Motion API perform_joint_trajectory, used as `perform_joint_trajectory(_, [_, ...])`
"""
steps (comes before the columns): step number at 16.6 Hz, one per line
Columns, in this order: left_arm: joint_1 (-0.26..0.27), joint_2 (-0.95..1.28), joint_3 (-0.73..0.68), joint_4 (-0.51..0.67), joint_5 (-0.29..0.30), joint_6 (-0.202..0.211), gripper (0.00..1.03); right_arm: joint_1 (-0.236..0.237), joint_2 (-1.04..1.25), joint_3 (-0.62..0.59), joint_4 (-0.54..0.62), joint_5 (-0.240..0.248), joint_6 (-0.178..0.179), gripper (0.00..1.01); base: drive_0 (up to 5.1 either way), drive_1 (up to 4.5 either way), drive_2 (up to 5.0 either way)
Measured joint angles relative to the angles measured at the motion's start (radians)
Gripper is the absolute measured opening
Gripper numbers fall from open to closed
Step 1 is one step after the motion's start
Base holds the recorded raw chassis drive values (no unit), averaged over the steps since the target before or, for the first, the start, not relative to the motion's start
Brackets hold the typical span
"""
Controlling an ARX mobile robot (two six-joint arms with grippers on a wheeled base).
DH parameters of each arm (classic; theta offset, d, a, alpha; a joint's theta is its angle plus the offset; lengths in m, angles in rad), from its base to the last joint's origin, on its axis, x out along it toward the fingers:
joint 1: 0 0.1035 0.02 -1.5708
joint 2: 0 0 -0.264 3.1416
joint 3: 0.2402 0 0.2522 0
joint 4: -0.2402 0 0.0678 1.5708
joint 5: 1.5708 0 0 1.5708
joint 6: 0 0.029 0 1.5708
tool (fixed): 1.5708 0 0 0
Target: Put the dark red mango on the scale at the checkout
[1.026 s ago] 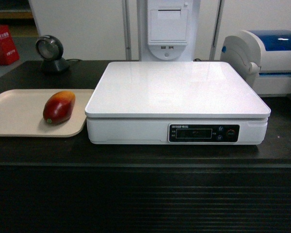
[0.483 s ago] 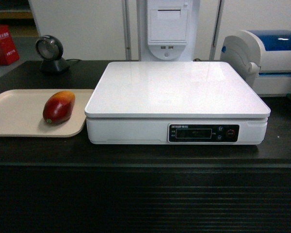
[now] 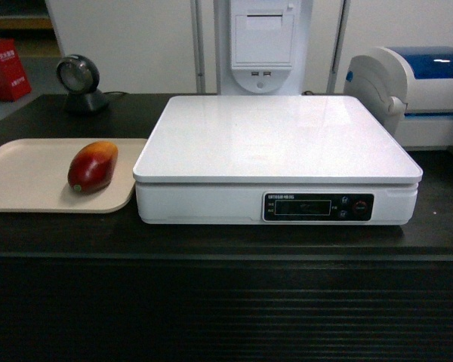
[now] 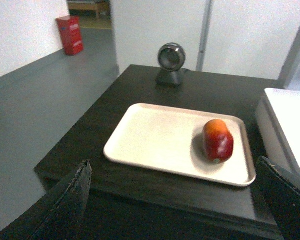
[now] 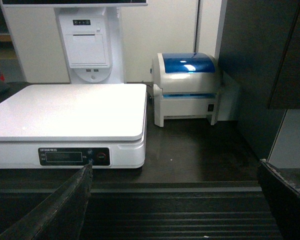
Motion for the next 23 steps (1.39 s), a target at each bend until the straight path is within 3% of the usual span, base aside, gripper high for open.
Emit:
perform_joint_trajectory(1, [-0.013, 0.225, 0.091, 0.158, 0.048, 0.017, 0.98, 0.0, 0.0, 0.0, 0.0, 0.0, 0.0, 0.98, 0.0, 0.0, 0.0])
perform_joint_trajectory(2, [-0.033, 0.419, 0.193, 0.23, 0.092, 0.027, 0.98, 0.0, 0.0, 0.0, 0.0, 0.0, 0.0, 0.98, 0.0, 0.0, 0.0])
perform_joint_trajectory(4, [-0.077, 0.869, 0.494, 0.122, 0.173, 0.039, 0.98, 0.0, 0.0, 0.0, 0.0, 0.0, 0.0, 0.98, 0.0, 0.0, 0.0])
perform_joint_trajectory(7, [-0.095, 1.209, 0.852, -0.066, 0.172, 0.078, 0.98, 0.0, 0.0, 0.0, 0.0, 0.0, 0.0, 0.98, 0.0, 0.0, 0.0])
perform_joint_trajectory(10, [-0.109, 1.389, 1.089, -0.219, 0.164, 0.102, 0.98, 0.0, 0.0, 0.0, 0.0, 0.0, 0.0, 0.98, 0.0, 0.0, 0.0])
perform_joint_trajectory(15, [-0.114, 1.514, 1.322, -0.34, 0.166, 0.122, 0.98, 0.0, 0.0, 0.0, 0.0, 0.0, 0.0, 0.98, 0.0, 0.0, 0.0])
perform_joint_trajectory(19, [-0.12, 1.563, 1.378, -0.462, 0.229, 0.135, 0.98, 0.0, 0.0, 0.0, 0.0, 0.0, 0.0, 0.98, 0.0, 0.0, 0.0])
perform_joint_trajectory(23, [-0.122, 1.609, 1.424, -0.526, 0.212, 0.163, 0.98, 0.0, 0.0, 0.0, 0.0, 0.0, 0.0, 0.98, 0.0, 0.0, 0.0])
